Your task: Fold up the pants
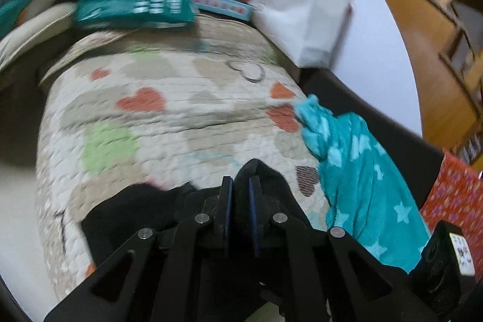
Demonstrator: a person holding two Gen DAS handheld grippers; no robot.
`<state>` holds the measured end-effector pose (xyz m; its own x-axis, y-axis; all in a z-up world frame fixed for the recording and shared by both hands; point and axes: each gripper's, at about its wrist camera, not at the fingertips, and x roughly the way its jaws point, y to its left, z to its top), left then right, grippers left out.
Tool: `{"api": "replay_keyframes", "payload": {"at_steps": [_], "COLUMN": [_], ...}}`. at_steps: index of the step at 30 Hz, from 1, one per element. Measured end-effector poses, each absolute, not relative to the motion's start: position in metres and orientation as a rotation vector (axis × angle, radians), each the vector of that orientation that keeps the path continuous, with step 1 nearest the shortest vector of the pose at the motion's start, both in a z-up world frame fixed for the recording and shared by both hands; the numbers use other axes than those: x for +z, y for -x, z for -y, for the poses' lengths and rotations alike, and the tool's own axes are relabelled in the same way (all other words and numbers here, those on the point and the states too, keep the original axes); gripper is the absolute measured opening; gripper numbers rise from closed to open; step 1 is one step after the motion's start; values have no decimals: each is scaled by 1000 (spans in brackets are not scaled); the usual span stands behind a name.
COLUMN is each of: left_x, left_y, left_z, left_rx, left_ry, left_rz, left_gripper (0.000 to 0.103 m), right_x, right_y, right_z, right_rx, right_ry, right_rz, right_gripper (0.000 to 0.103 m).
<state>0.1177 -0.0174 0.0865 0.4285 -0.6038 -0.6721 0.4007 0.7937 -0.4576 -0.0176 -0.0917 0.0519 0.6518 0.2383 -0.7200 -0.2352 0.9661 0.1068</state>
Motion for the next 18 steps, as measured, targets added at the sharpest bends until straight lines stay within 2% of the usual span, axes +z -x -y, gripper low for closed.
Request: {"api": "replay_keyframes", "payload": {"at_steps": [10,12,14,16,18], "left_x": [27,15,10,6,5], "left_y": [-114,-113,-112,-109,-106], "left_z": [-84,-102,-116,-132,-145], "left_rx": [-478,-444,-413,-375,-345], "left_ry": [467,524,557,594,626], "left_rz": [-966,-979,-980,-979,-967], "left_gripper": [11,12,12,12,12], "right_x": [14,3,-7,-13,-20], "right_y": [23,29,38,47,59], "right_z": [-18,-33,-45,-54,-65], "right_rx": [303,314,341,385,407], "right_ry": [456,538,596,624,678], "right_rz": [-791,-781,-773,-767,-745], "right_gripper": [27,31,41,44,57]}}
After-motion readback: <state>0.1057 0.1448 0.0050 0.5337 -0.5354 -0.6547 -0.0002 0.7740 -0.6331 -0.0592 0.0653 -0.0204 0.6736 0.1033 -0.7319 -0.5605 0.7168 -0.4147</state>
